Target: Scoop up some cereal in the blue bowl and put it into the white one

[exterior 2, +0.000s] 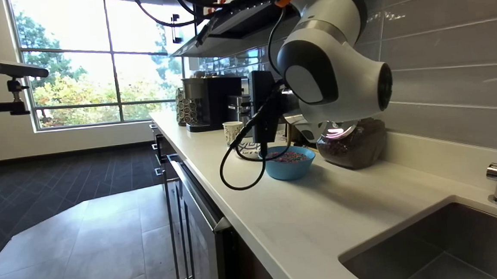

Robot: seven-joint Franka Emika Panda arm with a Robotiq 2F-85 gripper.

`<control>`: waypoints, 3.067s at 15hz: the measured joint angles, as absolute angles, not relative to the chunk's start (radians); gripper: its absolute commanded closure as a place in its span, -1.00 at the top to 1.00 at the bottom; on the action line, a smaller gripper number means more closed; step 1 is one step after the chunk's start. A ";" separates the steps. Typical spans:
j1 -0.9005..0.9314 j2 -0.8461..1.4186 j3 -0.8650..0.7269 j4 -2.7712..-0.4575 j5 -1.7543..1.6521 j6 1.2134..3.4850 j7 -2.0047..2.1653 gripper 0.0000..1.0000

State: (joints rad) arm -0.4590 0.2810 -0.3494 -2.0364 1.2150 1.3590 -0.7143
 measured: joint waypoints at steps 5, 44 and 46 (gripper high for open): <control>-0.365 0.250 -0.307 -2.033 1.216 1.480 -0.650 -0.98; -0.031 0.231 -0.075 -2.101 0.875 2.550 -0.160 -0.98; -0.016 0.204 -0.064 -2.130 0.792 2.588 -0.119 -0.98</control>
